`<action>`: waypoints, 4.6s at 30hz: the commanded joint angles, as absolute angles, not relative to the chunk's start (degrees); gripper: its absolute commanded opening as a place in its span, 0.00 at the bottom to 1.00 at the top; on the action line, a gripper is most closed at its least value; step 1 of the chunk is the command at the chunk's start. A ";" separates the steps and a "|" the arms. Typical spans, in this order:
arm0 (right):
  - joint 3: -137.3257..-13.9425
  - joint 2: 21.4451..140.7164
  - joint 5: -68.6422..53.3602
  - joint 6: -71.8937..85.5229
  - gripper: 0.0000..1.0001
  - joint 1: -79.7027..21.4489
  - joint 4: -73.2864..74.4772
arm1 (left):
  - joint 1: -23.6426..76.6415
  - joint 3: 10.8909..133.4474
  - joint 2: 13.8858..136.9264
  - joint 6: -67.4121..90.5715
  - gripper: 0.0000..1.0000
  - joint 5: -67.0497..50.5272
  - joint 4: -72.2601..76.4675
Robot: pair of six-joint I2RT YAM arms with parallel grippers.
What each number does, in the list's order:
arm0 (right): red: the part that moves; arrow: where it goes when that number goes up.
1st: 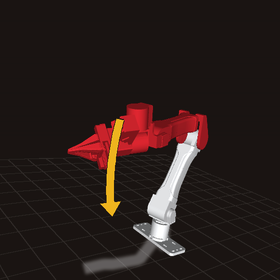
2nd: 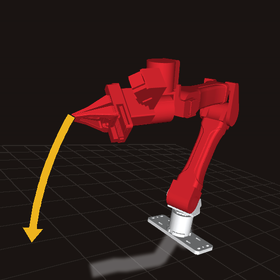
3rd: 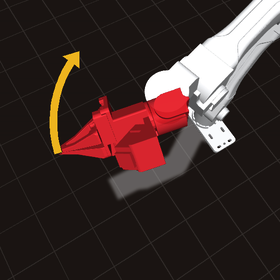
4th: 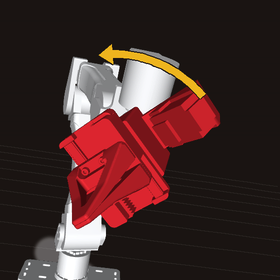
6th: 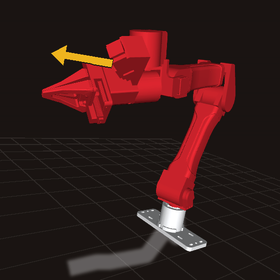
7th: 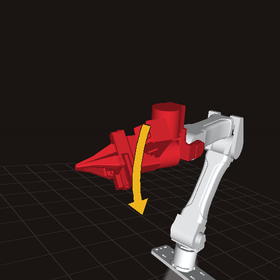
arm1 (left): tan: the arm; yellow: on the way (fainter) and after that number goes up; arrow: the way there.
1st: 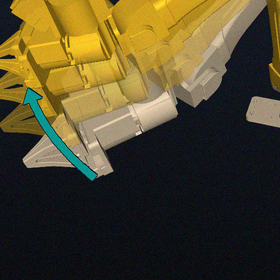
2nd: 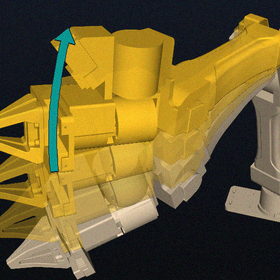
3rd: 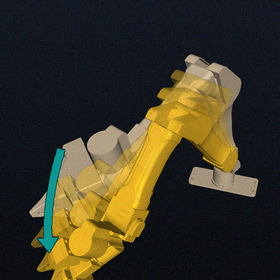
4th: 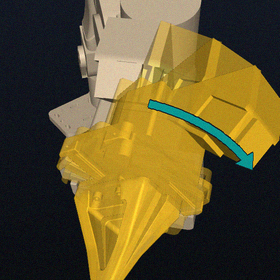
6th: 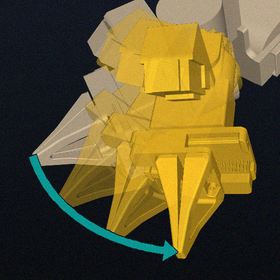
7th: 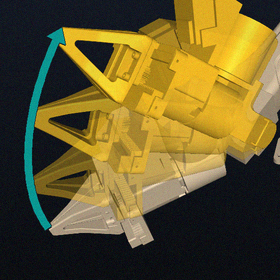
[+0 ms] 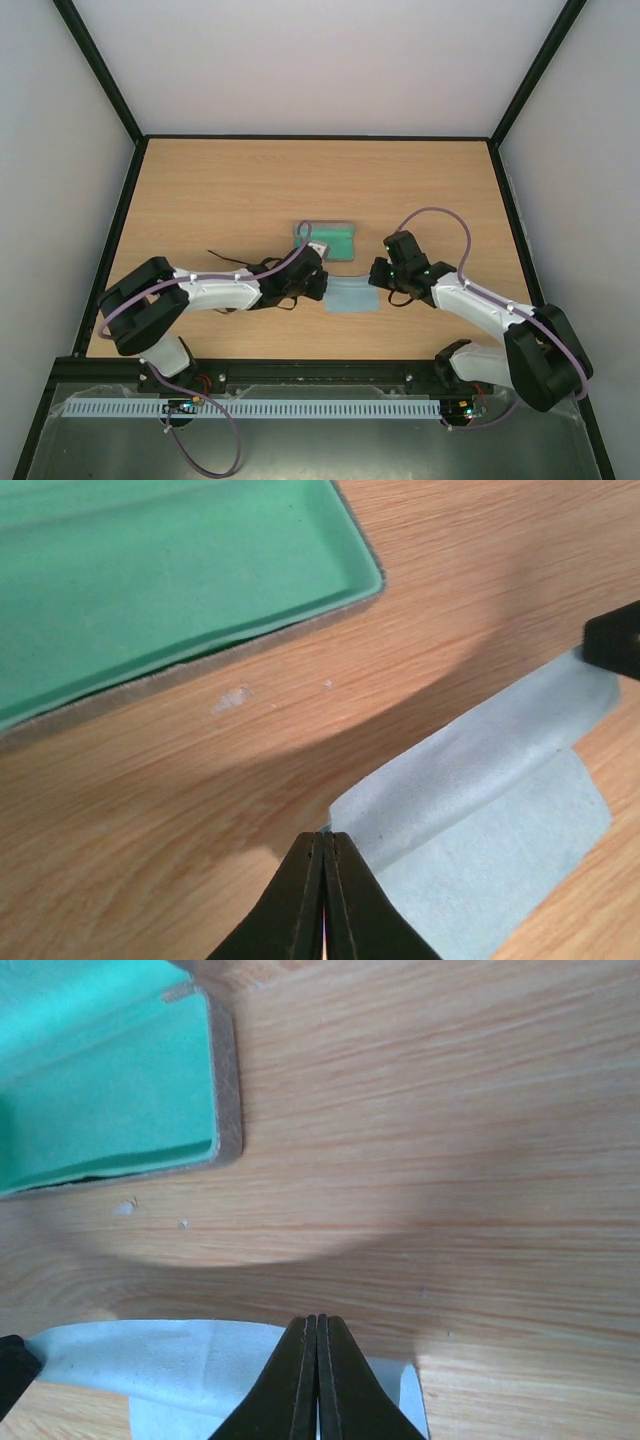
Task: Organize the sunglasses
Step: Fold the glasses cleaning cloth at the center of the board.
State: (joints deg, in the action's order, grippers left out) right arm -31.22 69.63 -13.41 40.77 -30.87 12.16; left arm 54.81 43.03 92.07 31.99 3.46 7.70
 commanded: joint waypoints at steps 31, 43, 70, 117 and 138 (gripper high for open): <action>-24.71 63.63 -11.87 45.42 0.01 -33.93 13.63 | 61.74 38.33 89.81 37.52 0.02 5.58 10.55; -23.88 62.60 -12.02 45.70 0.01 -34.41 13.54 | 62.49 37.56 90.40 38.61 0.02 6.25 10.71; -21.65 62.01 -11.86 46.67 0.01 -35.63 12.53 | 63.72 36.70 91.92 39.59 0.02 6.46 11.84; -22.61 54.00 -12.56 48.55 0.20 -38.23 18.98 | 66.19 37.01 87.95 42.76 0.18 11.78 5.26; -31.63 67.09 -3.69 43.02 0.19 -38.23 22.53 | 62.03 42.06 90.94 41.91 0.25 8.26 2.83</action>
State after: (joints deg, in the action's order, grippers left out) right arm -30.48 65.80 -5.58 43.90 -37.91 21.43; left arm 62.98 40.18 89.34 42.78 9.30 2.57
